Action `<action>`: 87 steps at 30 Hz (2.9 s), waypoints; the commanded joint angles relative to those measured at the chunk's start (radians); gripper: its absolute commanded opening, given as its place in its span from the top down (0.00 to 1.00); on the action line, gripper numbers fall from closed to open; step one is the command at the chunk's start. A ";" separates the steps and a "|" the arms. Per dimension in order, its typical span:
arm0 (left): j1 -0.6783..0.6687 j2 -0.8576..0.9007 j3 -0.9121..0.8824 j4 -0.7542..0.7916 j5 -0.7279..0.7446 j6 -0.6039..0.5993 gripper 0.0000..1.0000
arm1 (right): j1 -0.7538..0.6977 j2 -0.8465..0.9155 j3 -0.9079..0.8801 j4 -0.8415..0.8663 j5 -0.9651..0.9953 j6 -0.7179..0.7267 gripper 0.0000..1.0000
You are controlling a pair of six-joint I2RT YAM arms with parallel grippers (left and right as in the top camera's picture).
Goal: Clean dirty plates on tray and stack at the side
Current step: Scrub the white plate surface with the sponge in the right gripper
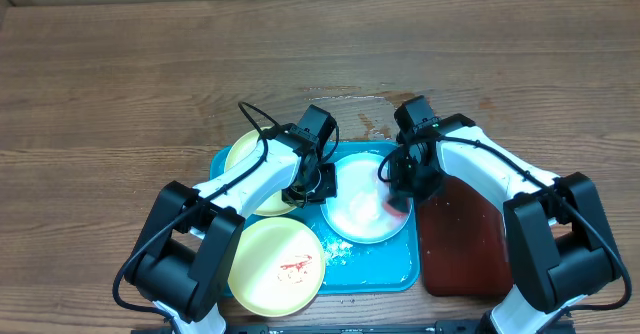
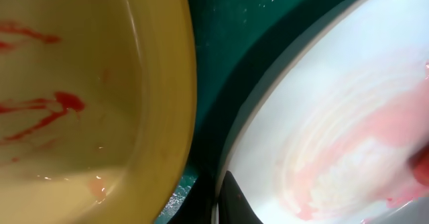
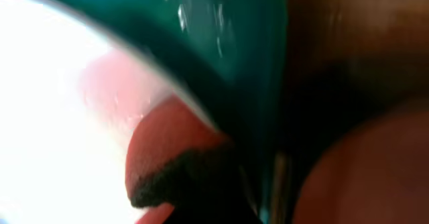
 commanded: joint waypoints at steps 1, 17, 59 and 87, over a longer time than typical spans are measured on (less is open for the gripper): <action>-0.008 0.020 0.015 -0.003 0.005 0.016 0.96 | 0.015 0.014 -0.021 -0.078 -0.009 -0.101 0.96; -0.008 0.020 0.015 -0.003 0.006 0.012 0.96 | 0.019 0.014 -0.021 -0.014 -0.433 -0.301 0.96; -0.008 0.020 0.015 -0.003 0.013 0.017 0.96 | 0.201 0.014 -0.070 0.312 0.046 -0.422 0.96; -0.008 0.020 0.015 -0.004 0.013 0.020 0.96 | 0.213 0.014 -0.072 0.222 -0.312 -0.049 0.96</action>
